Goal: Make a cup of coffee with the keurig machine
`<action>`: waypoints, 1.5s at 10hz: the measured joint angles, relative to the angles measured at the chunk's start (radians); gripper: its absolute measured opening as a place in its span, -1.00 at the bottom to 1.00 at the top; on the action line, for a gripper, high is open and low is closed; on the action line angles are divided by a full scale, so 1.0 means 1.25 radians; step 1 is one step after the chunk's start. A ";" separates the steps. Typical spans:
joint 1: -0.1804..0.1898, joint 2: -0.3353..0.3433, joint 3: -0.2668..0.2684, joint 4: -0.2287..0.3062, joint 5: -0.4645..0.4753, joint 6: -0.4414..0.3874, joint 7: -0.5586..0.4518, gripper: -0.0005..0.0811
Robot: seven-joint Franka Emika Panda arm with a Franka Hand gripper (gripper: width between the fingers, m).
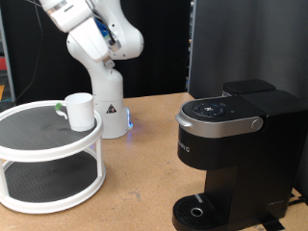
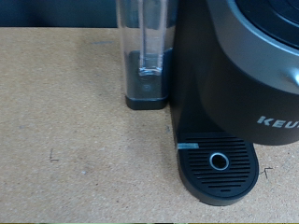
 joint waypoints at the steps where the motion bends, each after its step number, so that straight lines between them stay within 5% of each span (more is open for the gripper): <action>1: -0.005 -0.018 -0.008 -0.006 -0.001 -0.011 -0.004 -0.97; 3: -0.006 -0.013 -0.010 -0.006 -0.004 -0.016 -0.003 -0.97; 8: -0.044 -0.036 -0.083 0.009 -0.071 -0.188 -0.050 -0.97; 12: -0.067 -0.053 -0.075 -0.054 -0.034 -0.040 0.045 -0.97; 15: -0.111 -0.092 -0.111 -0.078 -0.080 -0.097 0.010 -0.97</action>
